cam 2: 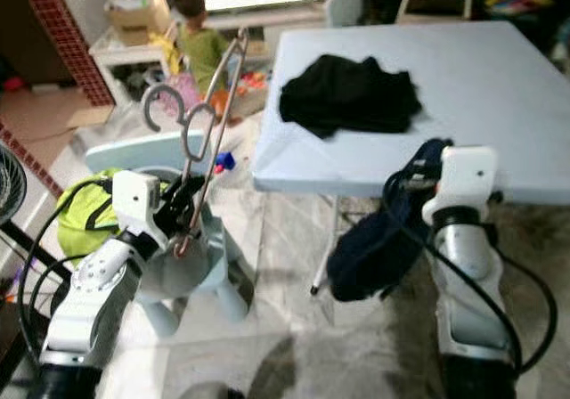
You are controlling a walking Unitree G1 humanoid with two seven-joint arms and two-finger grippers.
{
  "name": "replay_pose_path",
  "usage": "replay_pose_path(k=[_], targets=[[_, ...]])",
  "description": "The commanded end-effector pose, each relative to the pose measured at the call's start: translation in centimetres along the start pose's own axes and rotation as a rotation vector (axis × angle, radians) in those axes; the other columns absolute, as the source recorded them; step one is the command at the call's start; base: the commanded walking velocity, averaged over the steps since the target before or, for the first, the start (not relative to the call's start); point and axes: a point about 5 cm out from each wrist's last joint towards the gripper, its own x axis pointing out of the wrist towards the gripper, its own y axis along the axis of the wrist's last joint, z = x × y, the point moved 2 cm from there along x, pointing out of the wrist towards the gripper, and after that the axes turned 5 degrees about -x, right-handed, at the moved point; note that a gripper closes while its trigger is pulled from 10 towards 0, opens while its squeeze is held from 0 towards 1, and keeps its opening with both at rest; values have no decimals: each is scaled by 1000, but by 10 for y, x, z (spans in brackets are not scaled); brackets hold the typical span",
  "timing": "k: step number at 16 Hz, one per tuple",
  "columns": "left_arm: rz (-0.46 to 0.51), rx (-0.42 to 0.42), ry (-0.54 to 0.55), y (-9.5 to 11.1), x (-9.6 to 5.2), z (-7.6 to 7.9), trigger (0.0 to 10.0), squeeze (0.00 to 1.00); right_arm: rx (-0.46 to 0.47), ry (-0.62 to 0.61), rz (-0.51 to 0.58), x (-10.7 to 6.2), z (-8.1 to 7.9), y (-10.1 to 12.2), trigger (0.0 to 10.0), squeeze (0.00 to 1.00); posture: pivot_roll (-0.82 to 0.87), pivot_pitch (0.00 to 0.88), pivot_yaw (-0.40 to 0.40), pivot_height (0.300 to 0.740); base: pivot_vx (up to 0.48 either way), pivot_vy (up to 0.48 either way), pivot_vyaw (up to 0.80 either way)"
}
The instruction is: Hang hanger
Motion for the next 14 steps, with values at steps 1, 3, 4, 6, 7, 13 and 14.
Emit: replay_pose_path(k=[1,3,4,6,7,13,14], targets=[[13,9,15,5,1,-4,10000,0,-6,-6,21,5,0,6,10000,0,-12,0,52,740,480,0,0],[14,8,12,5,2,-2,10000,0,17,-8,7,9,1,6,10000,0,-12,0,50,740,480,0,-647],[14,7,12,5,3,-2,10000,0,16,-10,12,9,2,7,10000,0,-13,0,49,740,480,0,-800],[15,6,12,6,3,-2,10000,0,14,-7,20,11,1,9,10000,0,-13,0,47,740,480,0,-800],[15,5,12,6,3,-2,10000,0,13,-5,23,12,1,9,10000,0,-12,0,46,740,480,0,-800],[28,2,29,10,3,-4,10000,0,-30,140,152,27,-19,36,10000,0,-3,0,48,740,447,0,0],[28,5,32,10,3,-4,10000,0,-39,167,181,31,-22,43,10000,0,-3,0,48,740,379,0,0]])
